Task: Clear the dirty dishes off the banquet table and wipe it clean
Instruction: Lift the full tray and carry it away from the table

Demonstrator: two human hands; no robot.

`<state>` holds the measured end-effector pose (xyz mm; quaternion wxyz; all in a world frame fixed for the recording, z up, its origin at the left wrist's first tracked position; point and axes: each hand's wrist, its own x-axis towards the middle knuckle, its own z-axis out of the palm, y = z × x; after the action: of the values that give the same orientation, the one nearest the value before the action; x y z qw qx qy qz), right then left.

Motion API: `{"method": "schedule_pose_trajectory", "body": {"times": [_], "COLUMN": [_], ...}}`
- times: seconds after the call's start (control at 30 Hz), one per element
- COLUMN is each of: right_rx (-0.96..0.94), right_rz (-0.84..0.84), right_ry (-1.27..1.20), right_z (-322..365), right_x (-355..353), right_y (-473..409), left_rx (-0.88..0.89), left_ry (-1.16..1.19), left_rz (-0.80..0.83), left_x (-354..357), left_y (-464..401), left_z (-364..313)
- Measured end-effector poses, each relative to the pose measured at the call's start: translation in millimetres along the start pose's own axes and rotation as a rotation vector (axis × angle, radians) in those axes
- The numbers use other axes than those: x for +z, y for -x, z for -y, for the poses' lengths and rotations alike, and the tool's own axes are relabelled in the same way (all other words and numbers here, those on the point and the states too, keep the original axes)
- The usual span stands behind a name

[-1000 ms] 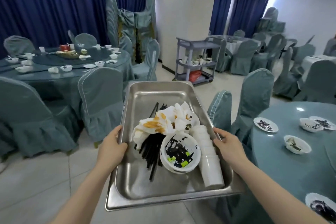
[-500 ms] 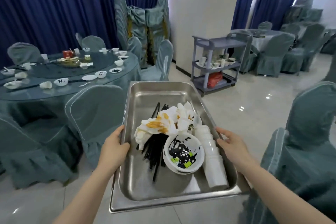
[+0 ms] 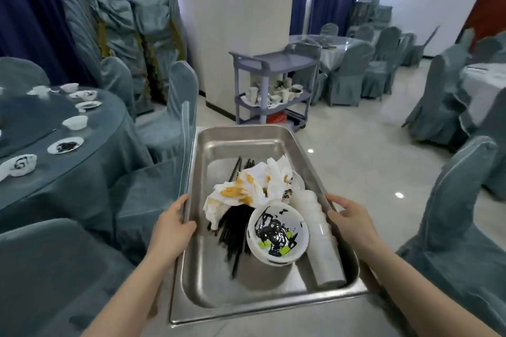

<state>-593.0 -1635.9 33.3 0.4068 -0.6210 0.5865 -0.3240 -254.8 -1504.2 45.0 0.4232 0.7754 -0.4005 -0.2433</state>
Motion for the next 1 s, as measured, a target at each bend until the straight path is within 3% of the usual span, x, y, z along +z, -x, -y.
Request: {"method": "schedule_pose_trajectory", "body": {"times": [0.7, 0.93, 1.0], "right_rx": [0.008, 0.004, 0.001], "right_rz": [-0.231, -0.302, -0.285], "right_ry": [0.045, 0.05, 0.059], "right_z": [104.4, 127.3, 130.2], "right_x": [25.9, -2.1, -12.4], "right_y": [-646.1, -861.0, -927.9], "left_rx": [0.063, 0.067, 0.086], "left_ry": [0.086, 0.107, 0.124], "left_rz": [0.101, 0.157, 0.099], "left_x": [207.5, 307.3, 333.7], "left_y": [-678.4, -875.2, -927.3], "left_z": [-179.2, -263.9, -289.7]}}
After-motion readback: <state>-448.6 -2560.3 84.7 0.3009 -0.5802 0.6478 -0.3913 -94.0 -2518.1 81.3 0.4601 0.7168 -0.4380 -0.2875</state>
